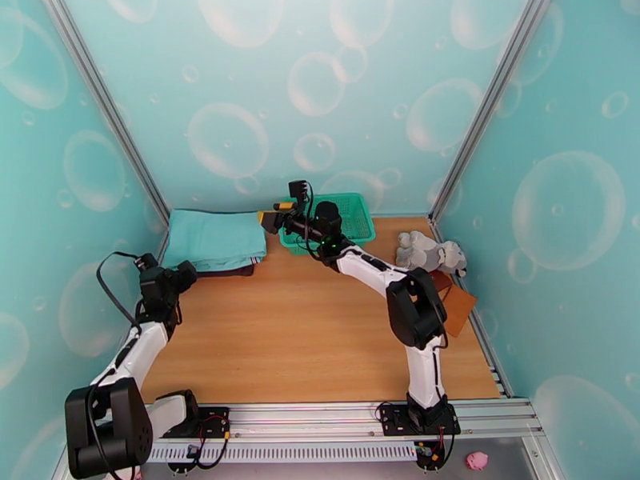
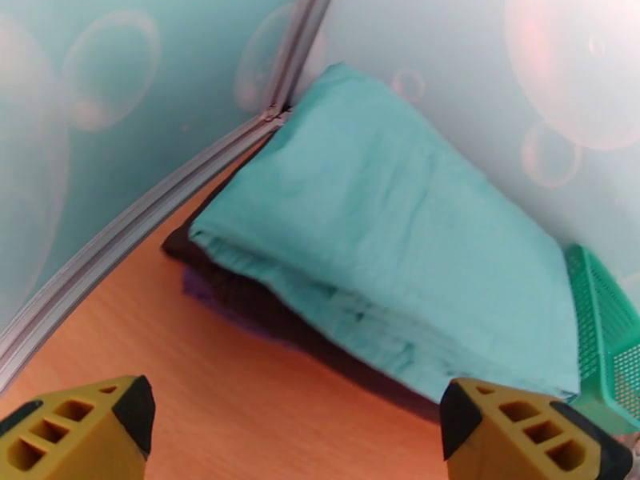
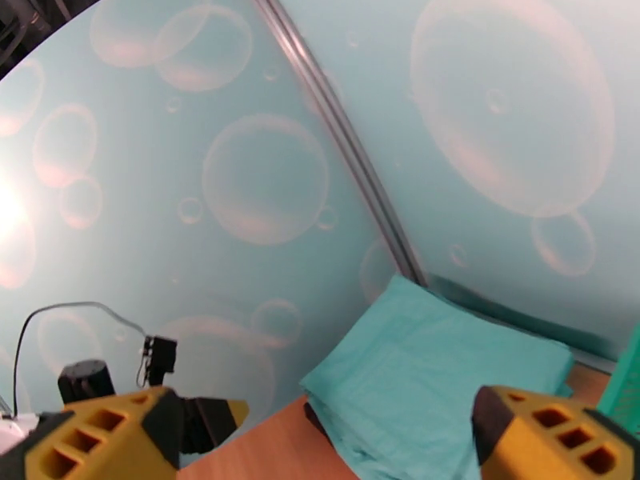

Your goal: Fold and stack the trousers

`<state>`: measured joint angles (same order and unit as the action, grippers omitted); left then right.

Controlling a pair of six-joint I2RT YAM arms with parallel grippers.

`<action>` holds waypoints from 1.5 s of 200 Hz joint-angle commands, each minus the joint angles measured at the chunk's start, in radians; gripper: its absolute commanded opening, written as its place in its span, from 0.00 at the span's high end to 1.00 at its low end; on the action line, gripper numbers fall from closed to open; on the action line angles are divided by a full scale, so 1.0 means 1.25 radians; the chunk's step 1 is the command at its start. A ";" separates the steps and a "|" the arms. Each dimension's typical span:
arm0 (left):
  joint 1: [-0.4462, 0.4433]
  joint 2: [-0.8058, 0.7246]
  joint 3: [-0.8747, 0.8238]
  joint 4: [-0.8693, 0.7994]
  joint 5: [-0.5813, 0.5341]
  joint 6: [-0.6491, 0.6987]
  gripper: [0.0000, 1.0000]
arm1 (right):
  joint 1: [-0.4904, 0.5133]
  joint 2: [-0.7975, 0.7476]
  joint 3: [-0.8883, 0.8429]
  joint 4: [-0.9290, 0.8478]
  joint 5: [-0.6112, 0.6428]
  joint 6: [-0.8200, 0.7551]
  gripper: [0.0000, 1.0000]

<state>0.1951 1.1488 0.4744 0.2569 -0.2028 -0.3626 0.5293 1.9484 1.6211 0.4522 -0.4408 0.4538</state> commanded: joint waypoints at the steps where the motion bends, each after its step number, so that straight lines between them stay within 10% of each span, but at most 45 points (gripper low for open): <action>1: -0.006 0.008 -0.090 0.234 -0.096 0.078 0.01 | -0.023 -0.170 -0.062 -0.173 0.207 -0.129 0.01; 45: 0.018 0.154 -0.180 0.579 0.048 0.130 0.01 | -0.214 -0.515 -0.526 -0.184 0.357 -0.120 0.01; 87: 0.000 0.213 -0.091 0.472 0.158 0.155 0.00 | -0.400 -0.823 -0.864 -0.215 0.430 -0.158 0.01; 102: -0.002 0.219 -0.213 0.742 0.270 0.138 0.00 | -0.451 -0.950 -0.957 -0.151 0.421 -0.166 0.01; 151: -0.093 0.283 -0.227 0.825 0.182 0.212 0.01 | -0.484 -1.093 -1.019 -0.215 0.417 -0.237 0.01; 192: -0.144 0.319 -0.195 0.801 0.044 0.232 0.00 | -0.485 -0.999 -1.217 0.162 0.417 -0.224 0.01; 237: -0.151 0.320 -0.194 0.801 -0.004 0.222 0.01 | -0.428 -0.504 -1.282 0.770 0.425 -0.332 0.01; 263: -0.155 0.321 -0.190 0.796 -0.006 0.227 0.01 | -0.384 -0.263 -1.206 0.902 0.466 -0.393 0.01; 278: -0.156 0.321 -0.188 0.792 -0.002 0.230 0.01 | -0.399 -0.345 -1.120 0.591 0.463 -0.352 0.01; 300: -0.156 0.321 -0.186 0.790 0.002 0.235 0.00 | -0.405 -0.324 -1.107 0.603 0.469 -0.347 0.01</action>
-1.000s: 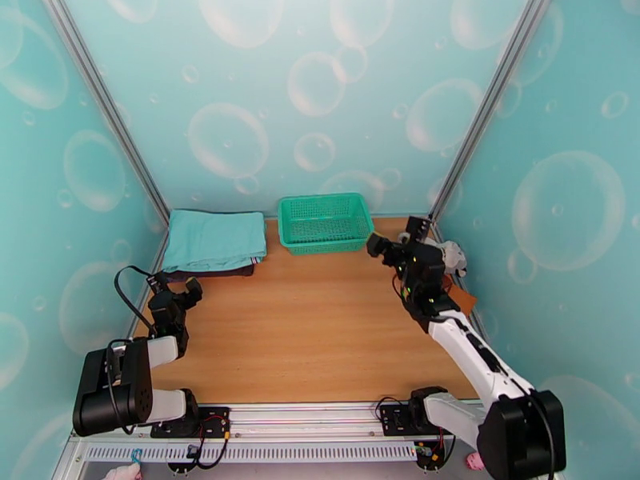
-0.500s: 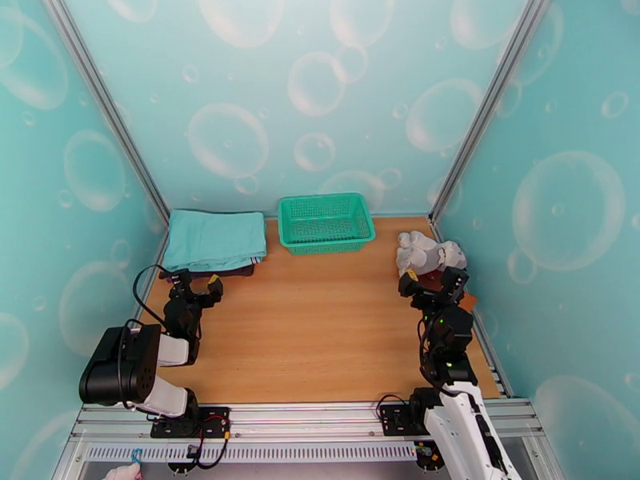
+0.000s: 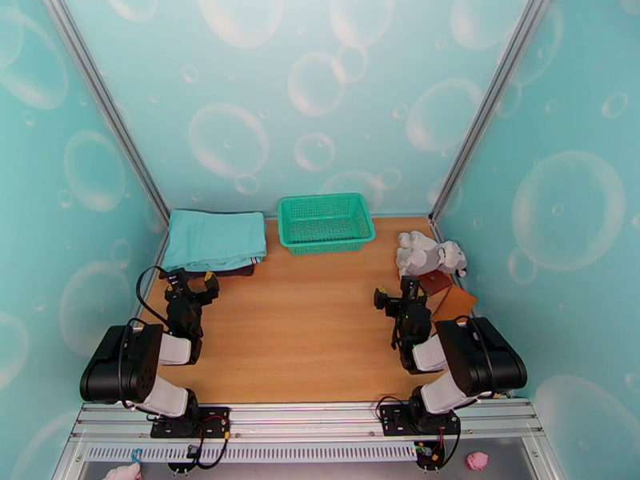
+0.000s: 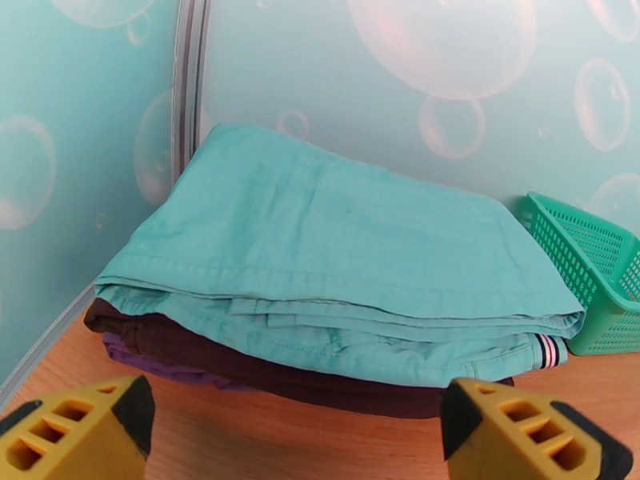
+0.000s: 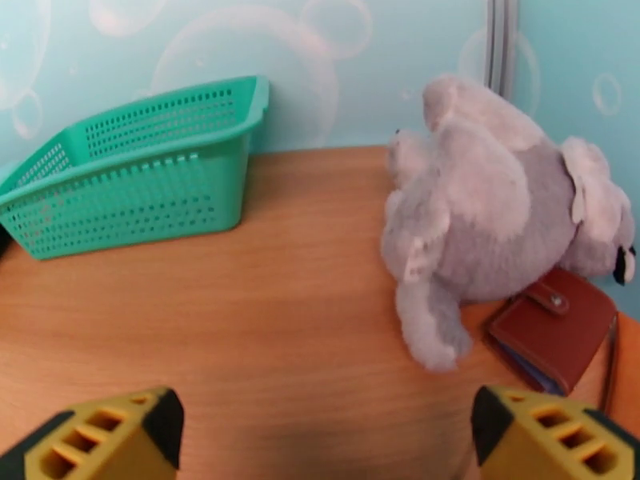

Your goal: Fold and stack the trousers

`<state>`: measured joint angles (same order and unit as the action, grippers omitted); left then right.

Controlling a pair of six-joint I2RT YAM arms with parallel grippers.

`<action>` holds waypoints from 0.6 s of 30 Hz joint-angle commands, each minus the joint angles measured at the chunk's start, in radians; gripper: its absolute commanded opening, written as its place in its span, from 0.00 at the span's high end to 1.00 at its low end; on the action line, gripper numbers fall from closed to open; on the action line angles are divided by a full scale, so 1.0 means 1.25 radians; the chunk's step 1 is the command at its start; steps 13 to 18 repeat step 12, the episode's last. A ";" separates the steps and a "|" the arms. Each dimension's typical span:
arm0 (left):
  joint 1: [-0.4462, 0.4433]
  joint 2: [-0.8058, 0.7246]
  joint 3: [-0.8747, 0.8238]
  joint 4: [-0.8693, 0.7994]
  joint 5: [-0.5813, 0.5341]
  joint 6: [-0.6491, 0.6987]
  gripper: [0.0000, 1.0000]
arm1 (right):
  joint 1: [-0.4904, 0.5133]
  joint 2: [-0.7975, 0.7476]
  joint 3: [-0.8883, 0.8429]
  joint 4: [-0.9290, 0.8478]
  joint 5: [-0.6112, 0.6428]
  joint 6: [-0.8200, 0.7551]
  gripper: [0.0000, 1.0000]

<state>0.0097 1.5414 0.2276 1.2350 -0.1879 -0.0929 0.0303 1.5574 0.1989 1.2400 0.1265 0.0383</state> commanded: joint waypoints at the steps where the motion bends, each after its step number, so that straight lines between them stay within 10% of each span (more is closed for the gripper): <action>1: -0.008 0.007 0.012 0.008 -0.010 0.019 0.00 | -0.006 -0.011 0.030 -0.028 0.016 -0.015 0.01; 18: -0.009 0.008 0.011 0.007 0.002 0.024 0.01 | -0.028 0.000 0.052 -0.048 -0.001 0.004 0.01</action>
